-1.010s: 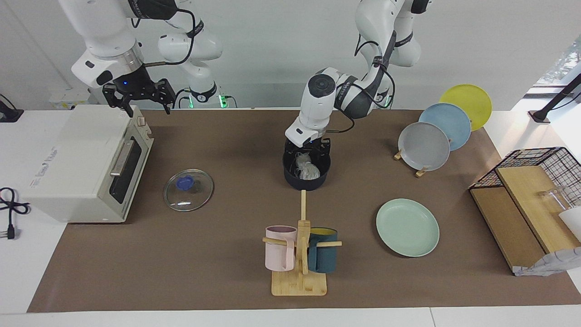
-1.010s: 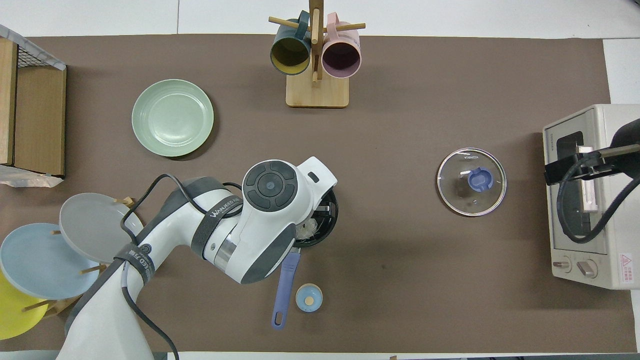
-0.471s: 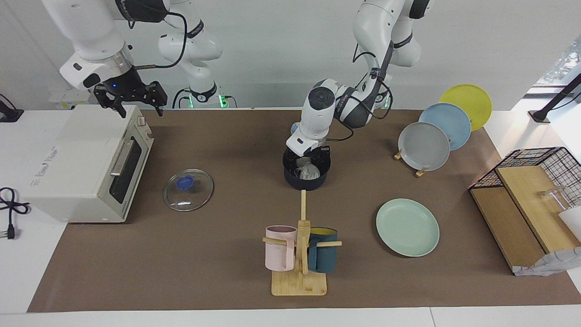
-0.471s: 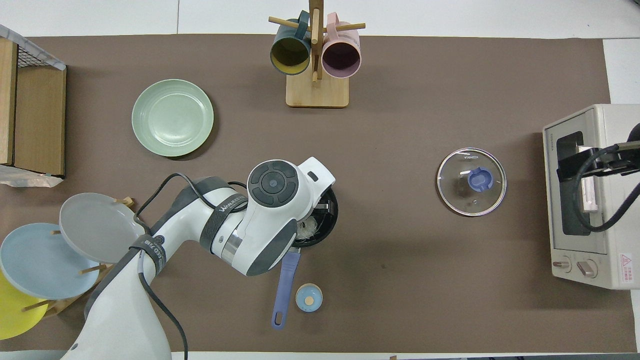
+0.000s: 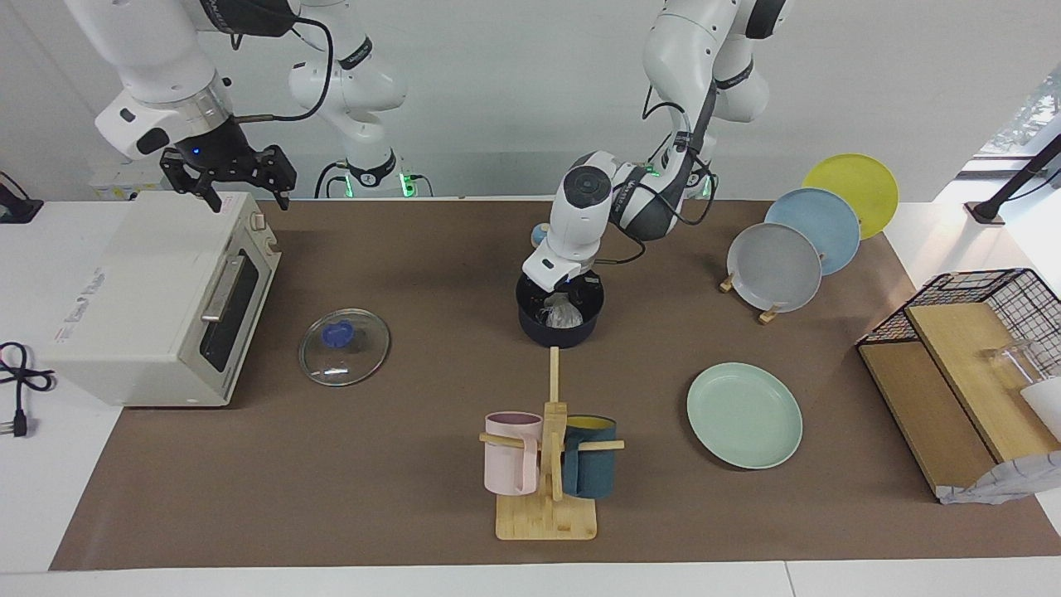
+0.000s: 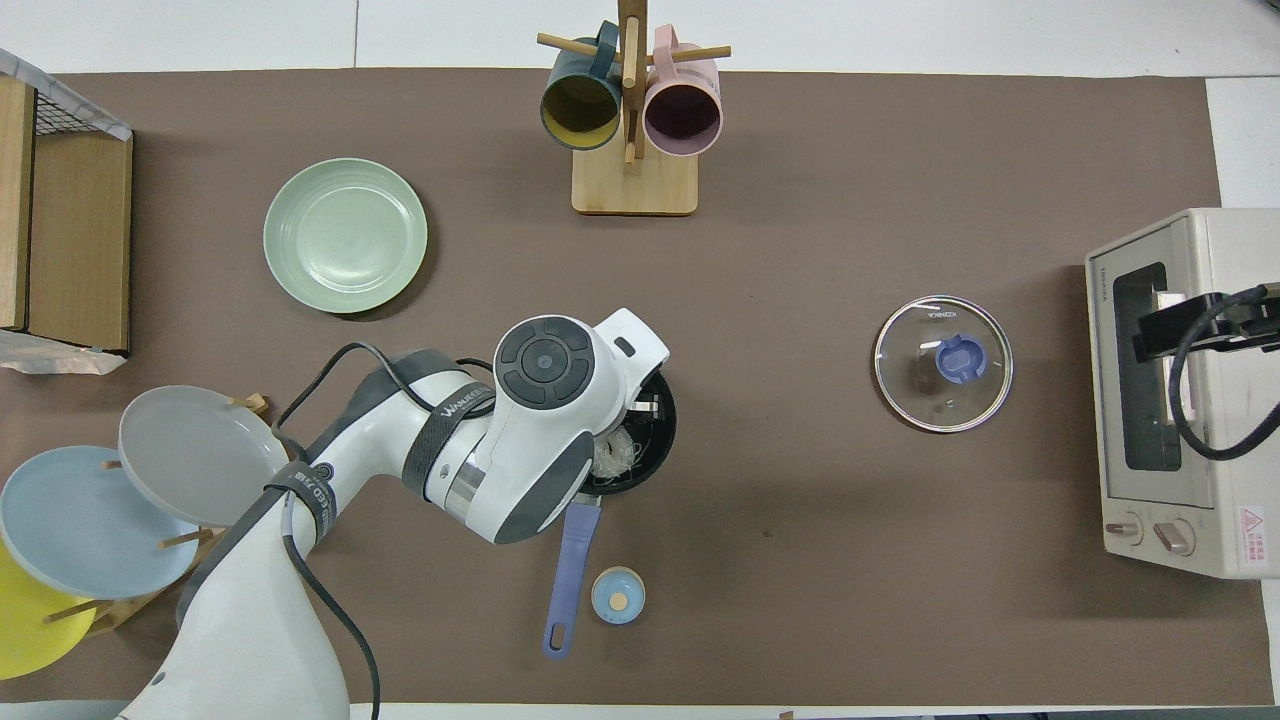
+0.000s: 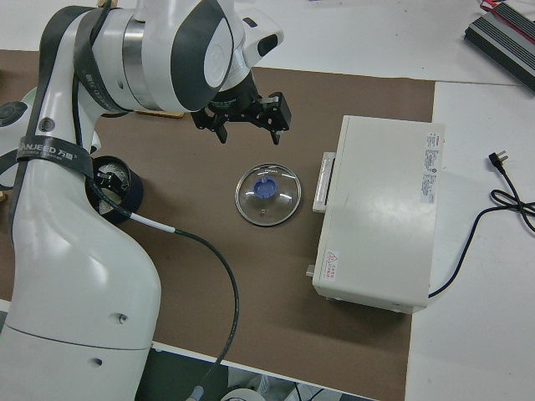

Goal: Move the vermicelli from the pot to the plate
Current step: 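Grasp the white vermicelli in the saucepan with the left gripper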

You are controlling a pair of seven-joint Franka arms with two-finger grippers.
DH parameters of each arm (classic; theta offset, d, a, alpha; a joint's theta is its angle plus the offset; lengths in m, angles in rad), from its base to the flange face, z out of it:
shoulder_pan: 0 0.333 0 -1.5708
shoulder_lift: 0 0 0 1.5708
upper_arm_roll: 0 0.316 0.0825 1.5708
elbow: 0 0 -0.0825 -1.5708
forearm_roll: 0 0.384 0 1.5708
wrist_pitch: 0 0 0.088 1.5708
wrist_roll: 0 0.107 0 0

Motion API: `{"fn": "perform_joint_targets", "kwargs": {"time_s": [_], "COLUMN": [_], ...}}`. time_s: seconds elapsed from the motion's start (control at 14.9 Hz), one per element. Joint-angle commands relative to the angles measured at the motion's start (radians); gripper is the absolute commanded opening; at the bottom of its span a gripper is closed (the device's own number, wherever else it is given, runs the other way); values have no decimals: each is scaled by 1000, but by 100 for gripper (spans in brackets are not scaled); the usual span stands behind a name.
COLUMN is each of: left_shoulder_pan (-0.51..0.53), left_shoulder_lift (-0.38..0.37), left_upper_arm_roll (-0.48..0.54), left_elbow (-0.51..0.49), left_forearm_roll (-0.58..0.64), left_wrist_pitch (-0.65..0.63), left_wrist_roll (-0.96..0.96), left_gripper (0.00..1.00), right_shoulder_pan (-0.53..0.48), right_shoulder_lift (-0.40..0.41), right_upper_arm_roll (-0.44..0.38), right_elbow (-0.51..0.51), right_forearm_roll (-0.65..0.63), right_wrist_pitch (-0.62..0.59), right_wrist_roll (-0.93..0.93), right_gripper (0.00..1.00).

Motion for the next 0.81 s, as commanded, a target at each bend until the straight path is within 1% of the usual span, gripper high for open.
{"fn": "perform_joint_targets", "kwargs": {"time_s": [0.0,0.2,0.4,0.47,0.61,0.74], "left_shoulder_pan": [4,35,67,84,127,200], "left_shoulder_lift": [-18,-44,-89,-101,-101,-101], "left_upper_arm_roll": [10,10,9,9,12,12], "left_elbow": [18,72,156,206,336,433], "left_forearm_roll": [1,1,-22,-49,-79,-95], "left_wrist_pitch": [-28,-106,-264,-333,-477,-568], "left_wrist_roll": [15,18,20,20,20,27], "left_gripper": [0,0,0,0,0,0], "right_shoulder_pan": [-24,-19,-14,-13,-5,-5], "right_shoulder_lift": [0,7,7,6,6,6], "right_upper_arm_roll": [18,16,13,13,16,16], "right_elbow": [-2,1,5,5,8,13], "right_forearm_roll": [24,24,26,27,27,29], "right_wrist_pitch": [-2,-1,-1,1,9,9], "right_wrist_roll": [16,16,18,18,18,18], "right_gripper": [100,100,100,100,100,100]}}
